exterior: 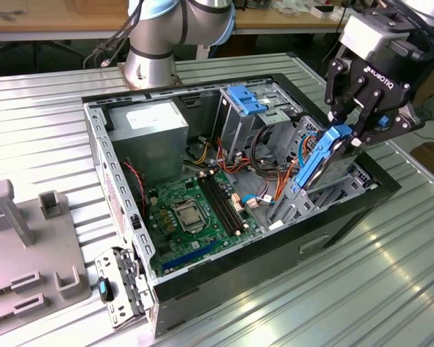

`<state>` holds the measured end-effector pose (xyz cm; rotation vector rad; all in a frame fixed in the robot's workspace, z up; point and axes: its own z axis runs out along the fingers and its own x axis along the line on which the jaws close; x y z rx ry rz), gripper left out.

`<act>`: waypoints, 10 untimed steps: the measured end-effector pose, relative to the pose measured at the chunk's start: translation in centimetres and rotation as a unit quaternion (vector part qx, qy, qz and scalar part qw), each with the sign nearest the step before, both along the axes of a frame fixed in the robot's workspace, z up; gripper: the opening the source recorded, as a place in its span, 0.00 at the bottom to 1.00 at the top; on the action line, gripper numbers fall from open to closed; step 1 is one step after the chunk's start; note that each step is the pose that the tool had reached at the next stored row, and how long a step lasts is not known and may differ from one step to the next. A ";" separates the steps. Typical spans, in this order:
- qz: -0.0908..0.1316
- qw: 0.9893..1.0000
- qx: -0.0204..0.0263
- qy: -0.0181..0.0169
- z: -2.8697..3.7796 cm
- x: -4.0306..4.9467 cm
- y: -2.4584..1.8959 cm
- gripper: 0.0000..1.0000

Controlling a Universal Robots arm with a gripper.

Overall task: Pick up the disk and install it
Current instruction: 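Insert the disk into the insertion slot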

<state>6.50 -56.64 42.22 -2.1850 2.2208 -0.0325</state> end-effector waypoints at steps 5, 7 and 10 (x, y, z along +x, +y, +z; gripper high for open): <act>0.000 1.000 0.000 0.000 -0.47 0.00 -0.02 0.37; 0.000 1.000 0.000 0.000 -0.60 0.00 -0.03 0.37; 0.000 1.000 0.000 0.000 -0.84 0.01 -0.04 0.37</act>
